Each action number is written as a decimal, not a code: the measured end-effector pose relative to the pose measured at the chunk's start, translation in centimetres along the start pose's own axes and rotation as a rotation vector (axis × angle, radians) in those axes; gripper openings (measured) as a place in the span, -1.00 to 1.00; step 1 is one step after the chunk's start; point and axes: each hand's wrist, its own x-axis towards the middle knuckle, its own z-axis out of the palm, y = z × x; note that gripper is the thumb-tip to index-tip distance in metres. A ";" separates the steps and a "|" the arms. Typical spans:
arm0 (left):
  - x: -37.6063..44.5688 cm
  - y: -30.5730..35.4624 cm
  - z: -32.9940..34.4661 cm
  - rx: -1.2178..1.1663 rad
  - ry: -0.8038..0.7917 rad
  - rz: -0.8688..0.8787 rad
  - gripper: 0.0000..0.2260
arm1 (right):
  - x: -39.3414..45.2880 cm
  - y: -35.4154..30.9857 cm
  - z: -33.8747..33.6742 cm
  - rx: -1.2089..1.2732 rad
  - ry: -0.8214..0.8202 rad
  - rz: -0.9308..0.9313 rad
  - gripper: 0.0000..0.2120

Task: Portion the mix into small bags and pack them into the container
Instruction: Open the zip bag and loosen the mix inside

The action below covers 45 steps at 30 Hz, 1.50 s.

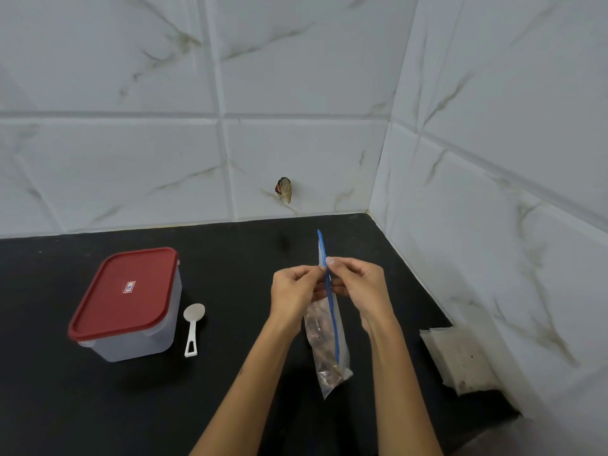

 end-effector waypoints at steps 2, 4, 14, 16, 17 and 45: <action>0.1 0.1 -0.1 0.038 0.008 0.012 -0.86 | 0.2 -0.1 0.0 -0.019 0.020 -0.003 -0.94; 0.2 0.1 0.0 0.070 0.010 0.022 -0.86 | 0.3 -0.3 0.0 -0.061 0.045 -0.013 -0.93; 0.6 0.0 0.5 0.123 -0.004 0.016 -0.80 | 1.1 -0.8 0.4 -0.198 0.068 0.118 -0.80; 0.8 0.0 0.5 0.102 -0.028 -0.015 -0.80 | 1.2 -0.9 0.4 -0.217 0.029 0.126 -0.81; 0.8 0.1 0.5 0.082 -0.040 -0.028 -0.79 | 1.2 -1.1 0.3 -0.235 0.003 0.116 -0.82; 0.3 1.1 -0.2 0.340 0.116 0.152 -0.86 | -0.2 -1.3 -0.2 -0.338 0.001 -0.153 -0.85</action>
